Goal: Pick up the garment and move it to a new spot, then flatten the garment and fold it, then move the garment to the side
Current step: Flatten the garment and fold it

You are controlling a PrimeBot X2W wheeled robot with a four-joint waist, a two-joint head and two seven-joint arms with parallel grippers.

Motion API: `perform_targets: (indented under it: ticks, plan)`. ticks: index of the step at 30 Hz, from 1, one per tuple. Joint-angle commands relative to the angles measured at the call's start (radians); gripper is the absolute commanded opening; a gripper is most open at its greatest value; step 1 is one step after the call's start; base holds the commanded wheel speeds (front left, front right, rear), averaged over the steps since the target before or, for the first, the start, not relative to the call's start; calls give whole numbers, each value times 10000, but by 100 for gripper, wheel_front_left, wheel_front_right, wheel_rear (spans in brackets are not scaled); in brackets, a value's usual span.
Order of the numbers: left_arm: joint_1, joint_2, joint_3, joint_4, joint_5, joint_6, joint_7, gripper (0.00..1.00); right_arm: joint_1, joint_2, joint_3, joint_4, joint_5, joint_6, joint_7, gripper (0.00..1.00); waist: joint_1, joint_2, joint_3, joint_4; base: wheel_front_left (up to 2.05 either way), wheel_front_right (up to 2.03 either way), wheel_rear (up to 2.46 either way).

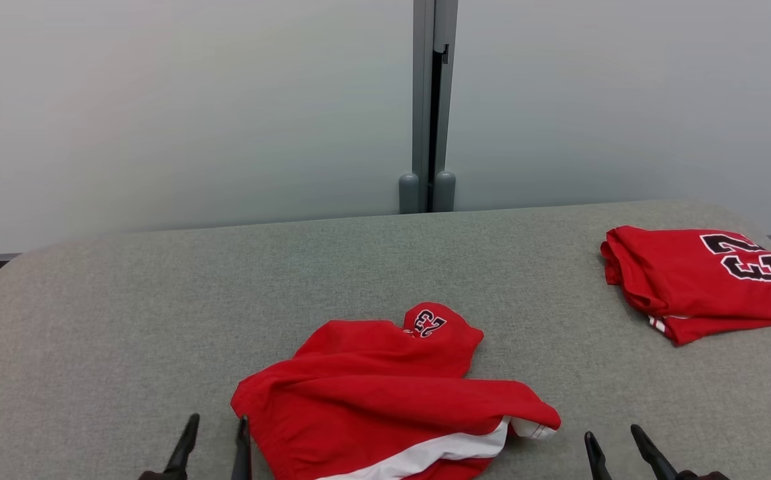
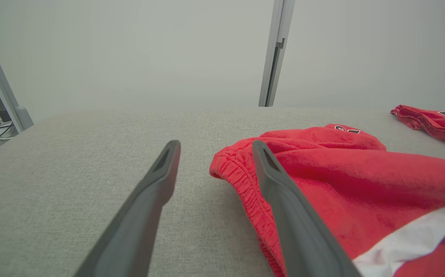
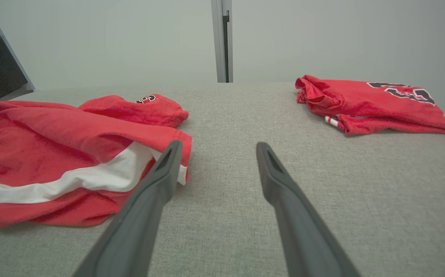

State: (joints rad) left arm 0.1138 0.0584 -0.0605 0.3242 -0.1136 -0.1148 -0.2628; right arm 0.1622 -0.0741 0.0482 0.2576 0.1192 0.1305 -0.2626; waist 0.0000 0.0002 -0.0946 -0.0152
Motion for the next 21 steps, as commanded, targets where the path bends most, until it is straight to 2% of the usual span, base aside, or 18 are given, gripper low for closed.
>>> perform_targets:
  ticks: [1, 7, 13, 21]
  plan:
    - [134, 70, -182, 93, -62, -88, -25, 100, -102, -130, 88, 146, 98, 3, -25, 100, 0, -2, 28, 37, 0, 0, 0]
    - [493, 132, -1010, 459, -391, -175, -25, 100, -350, -286, 486, 868, 243, 3, -26, 100, 0, -2, 139, 94, 0, 0, 0]
    - [556, 390, -2275, 1075, -988, -158, -25, 100, -944, -534, 1173, 1819, 343, 3, -26, 100, 0, -2, 282, 108, 0, 0, 0]
    - [108, 594, -3000, 1815, -1518, -159, -25, 100, -1877, -906, 1998, 2853, 646, 3, -27, 100, 0, -2, 468, 159, 0, 0, 0]
